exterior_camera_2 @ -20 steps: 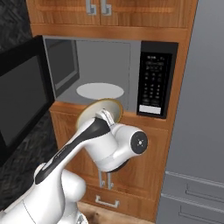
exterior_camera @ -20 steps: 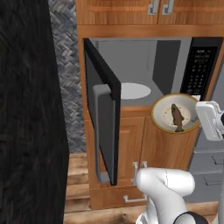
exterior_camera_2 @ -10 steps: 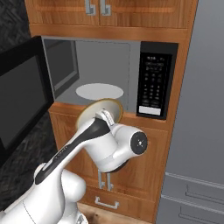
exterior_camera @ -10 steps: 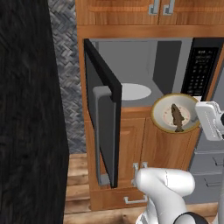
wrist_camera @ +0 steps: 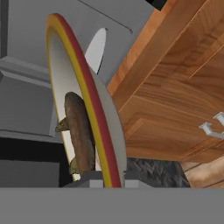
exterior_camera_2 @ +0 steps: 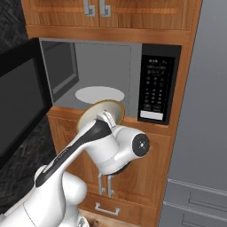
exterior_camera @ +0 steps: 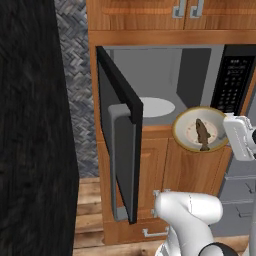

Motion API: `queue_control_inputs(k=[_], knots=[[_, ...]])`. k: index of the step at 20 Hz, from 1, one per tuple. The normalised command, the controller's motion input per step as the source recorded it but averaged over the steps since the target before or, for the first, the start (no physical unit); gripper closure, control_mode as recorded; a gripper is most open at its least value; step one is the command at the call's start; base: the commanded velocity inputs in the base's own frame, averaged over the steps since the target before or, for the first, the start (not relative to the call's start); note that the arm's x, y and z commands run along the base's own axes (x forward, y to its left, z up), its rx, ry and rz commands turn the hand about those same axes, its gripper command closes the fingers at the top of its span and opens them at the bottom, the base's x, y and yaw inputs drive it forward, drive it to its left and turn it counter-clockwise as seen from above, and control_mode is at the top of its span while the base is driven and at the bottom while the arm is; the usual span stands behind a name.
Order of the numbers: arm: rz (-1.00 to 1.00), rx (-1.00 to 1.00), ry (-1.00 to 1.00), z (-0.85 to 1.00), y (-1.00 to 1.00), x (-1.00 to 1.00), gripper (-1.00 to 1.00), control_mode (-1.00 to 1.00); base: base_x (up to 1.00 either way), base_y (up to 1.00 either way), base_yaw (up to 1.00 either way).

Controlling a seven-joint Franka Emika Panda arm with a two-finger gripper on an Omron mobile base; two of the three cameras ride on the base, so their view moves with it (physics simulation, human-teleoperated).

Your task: Remove the tangerine from the bowl and place it on the small plate. Then place the bowl with only the fish in the microwave, close the door, and press the start button to microwave the fish.

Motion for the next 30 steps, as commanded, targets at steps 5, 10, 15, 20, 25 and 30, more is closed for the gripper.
queue_control_inputs(k=[5,10,15,20,25,30], knots=[[0.0,0.11,0.0,0.01,0.24,0.26,1.0,-1.0,0.0,0.03,0.0],[-0.01,0.11,0.0,0.15,0.77,0.64,1.0,-1.0,0.0,0.0,0.0],[-0.07,0.09,0.0,0.09,0.67,0.7,1.0,-1.0,0.0,0.0,0.0],[-0.17,0.01,0.01,0.03,0.2,0.9,1.0,-1.0,0.0,0.0,0.0],[-0.1,0.02,0.08,0.11,0.0,0.76,1.0,-1.0,0.0,0.0,0.0],[-0.03,0.02,0.22,0.11,0.01,0.76,1.0,-1.0,0.0,0.0,0.0]])
